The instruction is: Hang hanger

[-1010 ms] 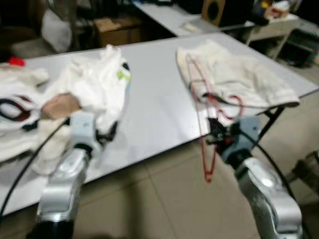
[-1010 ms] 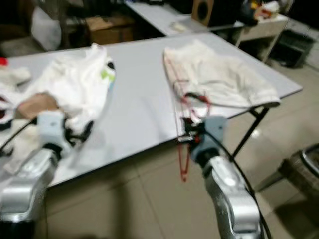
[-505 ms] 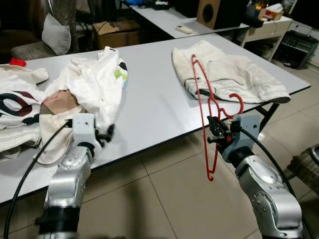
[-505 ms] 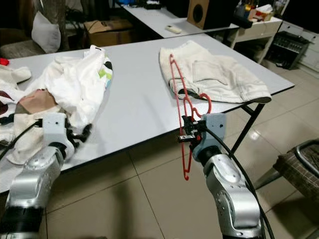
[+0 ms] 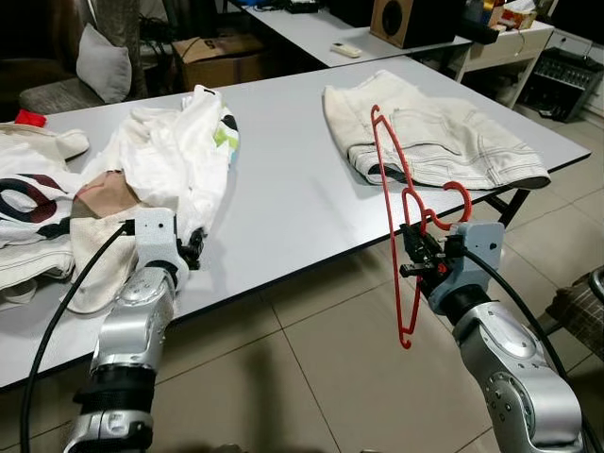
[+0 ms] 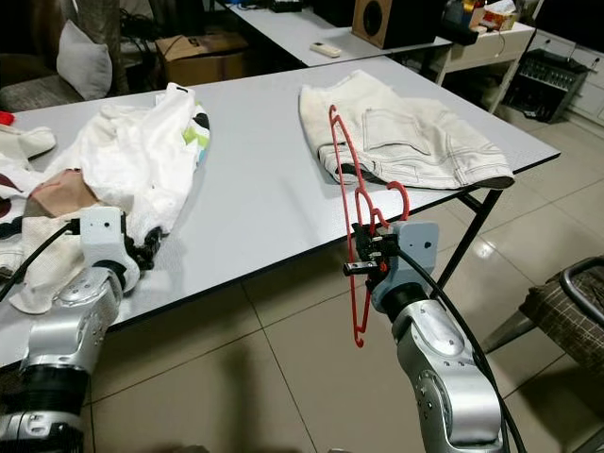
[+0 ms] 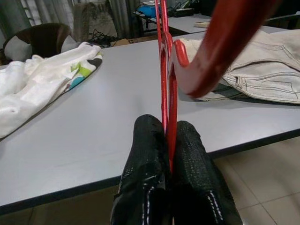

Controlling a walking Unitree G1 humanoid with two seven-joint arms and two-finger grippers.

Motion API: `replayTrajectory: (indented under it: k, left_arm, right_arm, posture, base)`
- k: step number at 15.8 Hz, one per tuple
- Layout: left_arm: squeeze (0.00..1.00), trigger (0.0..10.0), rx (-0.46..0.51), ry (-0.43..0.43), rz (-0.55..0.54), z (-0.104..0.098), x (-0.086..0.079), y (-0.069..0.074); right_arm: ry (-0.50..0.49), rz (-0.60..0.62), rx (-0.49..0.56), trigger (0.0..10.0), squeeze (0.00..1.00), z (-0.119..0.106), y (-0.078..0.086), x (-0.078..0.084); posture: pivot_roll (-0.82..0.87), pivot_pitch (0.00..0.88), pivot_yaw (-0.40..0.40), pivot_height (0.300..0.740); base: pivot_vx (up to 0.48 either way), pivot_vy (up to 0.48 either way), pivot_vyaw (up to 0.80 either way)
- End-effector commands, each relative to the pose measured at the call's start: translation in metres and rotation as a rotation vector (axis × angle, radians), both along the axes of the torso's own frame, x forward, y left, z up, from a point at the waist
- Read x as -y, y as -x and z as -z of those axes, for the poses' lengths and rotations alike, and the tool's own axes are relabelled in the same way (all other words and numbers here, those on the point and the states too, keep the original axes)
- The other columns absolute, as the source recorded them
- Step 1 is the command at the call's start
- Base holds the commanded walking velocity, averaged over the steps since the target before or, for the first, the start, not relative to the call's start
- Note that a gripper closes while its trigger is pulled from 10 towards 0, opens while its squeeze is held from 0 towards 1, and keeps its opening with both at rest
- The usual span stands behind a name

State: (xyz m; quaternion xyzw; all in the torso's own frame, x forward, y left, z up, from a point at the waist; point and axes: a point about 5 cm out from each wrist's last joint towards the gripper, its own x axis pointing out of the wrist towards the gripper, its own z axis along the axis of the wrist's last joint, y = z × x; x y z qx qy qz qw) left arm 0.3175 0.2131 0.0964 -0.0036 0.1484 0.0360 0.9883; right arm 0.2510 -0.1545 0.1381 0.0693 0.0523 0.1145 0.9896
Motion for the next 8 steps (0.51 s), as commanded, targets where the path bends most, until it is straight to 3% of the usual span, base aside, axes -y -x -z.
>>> replayTrajectory:
  k: [1,6,8]
  left_arm:
    - [0.0,0.0,0.026,0.005,-0.012,-0.006,-0.001,-0.004]
    - [0.0,0.0,0.023,-0.043,-0.061,-0.005,-0.011,0.0]
    - [0.0,0.0,0.017,-0.063,-0.053,-0.004,-0.011,0.003]
  right_arm:
    - [0.008,0.027,0.027,10.0,0.0,-0.005,-0.002,0.005]
    - [0.009,0.018,0.019,10.0,0.0,-0.003,-0.003,-0.001]
    - [0.012,0.038,0.016,10.0,0.0,-0.002,-0.002,0.003]
  posture:
    - [-0.12,0.0,0.021,0.74]
    - [-0.1,0.0,0.014,0.74]
    - [-0.1,0.0,0.019,0.74]
  base:
    - [0.0,0.0,0.0]
    - [0.0,0.0,0.0]
    - [0.0,0.0,0.0]
